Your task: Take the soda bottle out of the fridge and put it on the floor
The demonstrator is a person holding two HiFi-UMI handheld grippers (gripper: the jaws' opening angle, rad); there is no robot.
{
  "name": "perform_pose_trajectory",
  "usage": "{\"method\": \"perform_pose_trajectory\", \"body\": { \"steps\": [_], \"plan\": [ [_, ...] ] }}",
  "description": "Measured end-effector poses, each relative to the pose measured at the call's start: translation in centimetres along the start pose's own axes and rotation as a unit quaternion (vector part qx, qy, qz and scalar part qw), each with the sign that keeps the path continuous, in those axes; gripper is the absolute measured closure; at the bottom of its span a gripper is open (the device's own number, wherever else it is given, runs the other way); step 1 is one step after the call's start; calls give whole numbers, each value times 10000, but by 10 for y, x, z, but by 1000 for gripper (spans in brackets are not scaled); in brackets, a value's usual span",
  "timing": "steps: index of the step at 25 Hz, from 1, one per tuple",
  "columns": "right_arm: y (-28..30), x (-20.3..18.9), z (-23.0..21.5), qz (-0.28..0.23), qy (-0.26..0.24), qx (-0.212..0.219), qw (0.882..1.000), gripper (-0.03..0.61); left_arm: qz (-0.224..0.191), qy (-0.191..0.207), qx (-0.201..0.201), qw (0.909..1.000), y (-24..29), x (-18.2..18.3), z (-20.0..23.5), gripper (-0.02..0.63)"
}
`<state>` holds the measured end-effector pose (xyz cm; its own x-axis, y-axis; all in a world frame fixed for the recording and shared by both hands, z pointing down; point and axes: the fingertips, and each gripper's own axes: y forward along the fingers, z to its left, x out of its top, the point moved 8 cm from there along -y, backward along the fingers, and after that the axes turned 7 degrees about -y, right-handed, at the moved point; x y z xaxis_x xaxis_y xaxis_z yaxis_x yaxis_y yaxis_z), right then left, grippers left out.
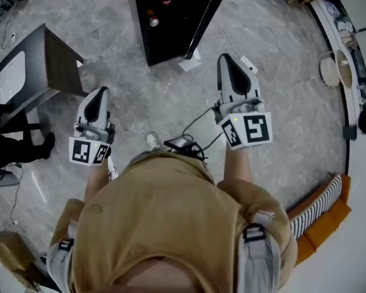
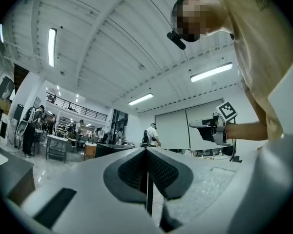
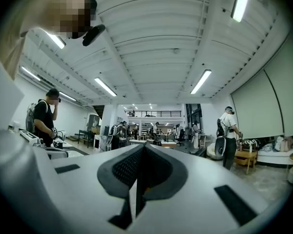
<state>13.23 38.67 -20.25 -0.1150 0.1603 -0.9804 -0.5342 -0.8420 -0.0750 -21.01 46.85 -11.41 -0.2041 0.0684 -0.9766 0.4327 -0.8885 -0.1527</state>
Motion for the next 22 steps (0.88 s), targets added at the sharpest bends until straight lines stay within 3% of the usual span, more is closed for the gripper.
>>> {"method": "perform_pose_trajectory", "body": {
  "steps": [9, 18, 22],
  "plan": [
    [23, 18, 49, 266, -556, -531, 9967, 575, -57, -416, -486, 9979, -5, -9, 50, 612],
    [16, 26, 49, 276, -615, -686, 9954, 575, -164, -762, -749, 9941, 1, -13, 39, 612],
    [22, 21, 33, 174, -582, -704, 9957, 575, -179, -691, -810, 9942, 17, -16, 33, 612]
  ]
}}
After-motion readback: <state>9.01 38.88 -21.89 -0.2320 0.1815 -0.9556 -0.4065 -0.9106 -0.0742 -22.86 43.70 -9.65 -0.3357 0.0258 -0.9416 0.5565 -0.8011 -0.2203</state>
